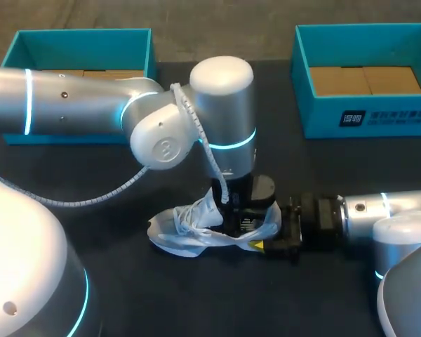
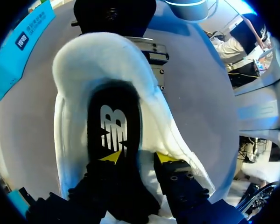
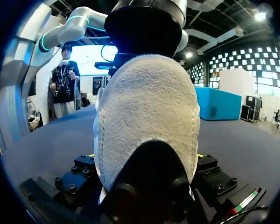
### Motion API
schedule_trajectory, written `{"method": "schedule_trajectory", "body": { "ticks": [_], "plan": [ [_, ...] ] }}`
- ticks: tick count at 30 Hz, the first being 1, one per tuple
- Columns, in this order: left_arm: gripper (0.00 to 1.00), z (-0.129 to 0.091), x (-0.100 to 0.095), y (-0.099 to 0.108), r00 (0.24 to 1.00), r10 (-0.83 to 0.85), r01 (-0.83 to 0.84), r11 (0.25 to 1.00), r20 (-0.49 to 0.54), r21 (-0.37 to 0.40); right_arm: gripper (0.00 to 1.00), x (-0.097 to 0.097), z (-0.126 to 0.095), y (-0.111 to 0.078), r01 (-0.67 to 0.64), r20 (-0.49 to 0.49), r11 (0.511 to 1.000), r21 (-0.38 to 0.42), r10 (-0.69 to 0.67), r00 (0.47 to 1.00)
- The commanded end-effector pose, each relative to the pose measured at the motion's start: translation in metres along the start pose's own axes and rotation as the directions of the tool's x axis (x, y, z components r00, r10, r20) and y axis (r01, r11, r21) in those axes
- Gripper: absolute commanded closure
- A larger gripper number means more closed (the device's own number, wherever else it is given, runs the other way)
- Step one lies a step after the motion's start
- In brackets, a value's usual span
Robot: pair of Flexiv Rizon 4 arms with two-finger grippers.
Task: Take the shoe out of the shoebox, open the shoe tongue, remove and reinsert the insole, then place the shoe into the shoebox
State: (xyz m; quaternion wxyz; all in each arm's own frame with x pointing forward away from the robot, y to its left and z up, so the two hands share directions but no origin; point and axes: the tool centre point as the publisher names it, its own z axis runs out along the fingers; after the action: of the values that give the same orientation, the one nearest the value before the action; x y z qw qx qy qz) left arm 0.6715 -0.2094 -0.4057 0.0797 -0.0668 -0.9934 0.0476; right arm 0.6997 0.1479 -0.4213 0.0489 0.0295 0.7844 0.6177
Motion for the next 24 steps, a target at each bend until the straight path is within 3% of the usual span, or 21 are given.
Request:
{"method": "schedule_trajectory", "body": {
  "ticks": [1, 17, 24],
  "plan": [
    [0.55, 0.014, 0.002, 0.003, 0.999, -0.006, 0.006, 1.000, 0.042, 0.003, 1.00, 0.000, 0.001, 0.001, -0.001, 0.001, 1.000, 0.002, 0.001, 1.000],
    [0.55, 0.011, -0.021, 0.003, 0.991, -0.027, 0.030, 0.999, 0.132, -0.017, 1.00, 0.000, 0.001, 0.001, -0.001, 0.001, 1.000, 0.002, 0.001, 1.000],
    [0.54, 0.014, -0.025, 0.006, 0.975, -0.046, 0.057, 0.997, 0.217, -0.048, 1.00, 0.000, 0.001, 0.001, -0.001, 0.001, 1.000, 0.002, 0.001, 1.000]
  ]
}}
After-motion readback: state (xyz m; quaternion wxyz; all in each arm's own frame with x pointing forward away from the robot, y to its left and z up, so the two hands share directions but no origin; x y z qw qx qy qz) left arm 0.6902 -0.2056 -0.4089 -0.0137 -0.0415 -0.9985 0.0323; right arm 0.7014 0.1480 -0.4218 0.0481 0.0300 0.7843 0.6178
